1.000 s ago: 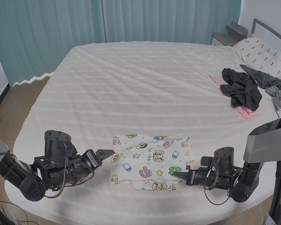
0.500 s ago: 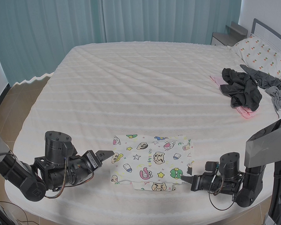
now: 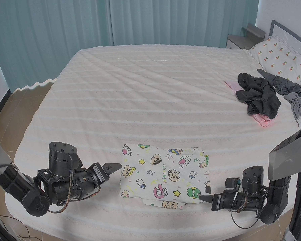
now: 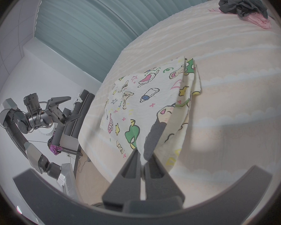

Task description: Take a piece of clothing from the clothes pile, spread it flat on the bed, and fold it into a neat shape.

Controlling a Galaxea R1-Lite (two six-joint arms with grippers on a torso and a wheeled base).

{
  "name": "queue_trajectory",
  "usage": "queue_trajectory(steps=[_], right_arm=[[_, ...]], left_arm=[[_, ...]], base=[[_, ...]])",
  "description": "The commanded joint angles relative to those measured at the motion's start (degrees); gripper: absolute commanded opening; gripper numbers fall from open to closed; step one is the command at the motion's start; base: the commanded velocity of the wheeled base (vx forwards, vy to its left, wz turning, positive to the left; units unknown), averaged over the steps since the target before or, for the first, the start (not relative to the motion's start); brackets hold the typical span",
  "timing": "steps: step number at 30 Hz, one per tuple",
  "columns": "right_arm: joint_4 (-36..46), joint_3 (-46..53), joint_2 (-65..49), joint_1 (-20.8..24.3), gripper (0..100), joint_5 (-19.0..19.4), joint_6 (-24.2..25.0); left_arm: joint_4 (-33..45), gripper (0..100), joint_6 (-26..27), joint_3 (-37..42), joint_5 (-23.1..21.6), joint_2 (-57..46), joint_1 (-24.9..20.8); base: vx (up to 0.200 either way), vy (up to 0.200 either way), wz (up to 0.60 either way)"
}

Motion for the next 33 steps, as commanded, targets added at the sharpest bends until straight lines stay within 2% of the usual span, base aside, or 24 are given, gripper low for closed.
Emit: queue_trajectory(steps=[1, 7, 8, 15, 19, 21, 23, 24, 25, 27, 29, 30, 33], right_arm=[[0.1, 0.3, 0.7, -0.2, 0, 0.0, -0.5], [0.3, 0.3, 2.6, -1.2, 0, 0.0, -1.9], [0.4, 0.4, 3.0, -1.6, 100, 0.0, -2.9], [0.1, 0.6, 2.1, -1.8, 100, -0.1, -3.7], [0.8, -0.3, -2.3, -3.5, 100, 0.0, -3.7], [1.8, -3.2, -4.7, -5.9, 100, 0.0, -3.7], [6.5, -7.6, -6.0, -8.6, 100, 0.0, -3.7], [6.5, -7.6, -6.0, -8.6, 100, 0.0, -3.7], [13.9, -14.3, -6.6, -10.9, 100, -0.4, -3.6], [22.3, -21.6, -6.9, -12.9, 100, -0.5, -3.3], [26.4, -25.3, -6.8, -13.4, 100, -0.4, -2.8], [30.8, -30.1, -6.1, -13.6, 100, -0.4, -2.0], [34.0, -35.6, -4.8, -13.4, 100, -0.5, 0.1]], left_arm=[[0.0, 100, 0.0, 0.0, 0.0, 0.1, 0.0], [0.0, 100, 0.0, 0.0, 0.0, 0.2, 0.0], [0.0, 100, 0.0, 0.0, 0.0, 0.2, 0.0], [-1.0, 100, -0.2, 0.0, -0.4, 2.2, 0.7], [-3.9, 100, -0.6, 0.3, -3.1, 3.9, 2.4], [-5.4, 100, -0.7, 1.6, -6.7, 4.5, 2.9], [-6.5, 100, -1.3, 2.4, -9.7, 4.4, 3.0], [-6.5, 100, -1.3, 2.4, -9.7, 4.4, 3.0], [-7.2, 100, -2.6, 2.7, -11.9, 4.5, 3.0], [-7.6, 100, -3.4, 2.7, -12.9, 4.6, 3.0], [-7.6, 100, -3.4, 2.8, -12.9, 4.7, 3.0], [-7.7, 100, -3.4, 3.0, -12.9, 4.7, 3.2], [-8.6, 100, -3.3, 3.2, -12.9, 4.8, 3.2]], base=[[0.0, 0.0, 0.0], [0.0, 0.0, 0.0], [0.0, 0.0, 0.0], [0.0, 0.0, 0.0], [0.0, 0.0, 0.0], [0.0, 0.0, 0.0], [0.0, 0.0, 0.0], [0.0, 0.0, 0.0], [0.0, 0.0, 0.0], [0.0, 0.0, 0.0], [0.0, 0.0, 0.0], [0.0, 0.0, 0.0], [0.0, 0.0, 0.0]])
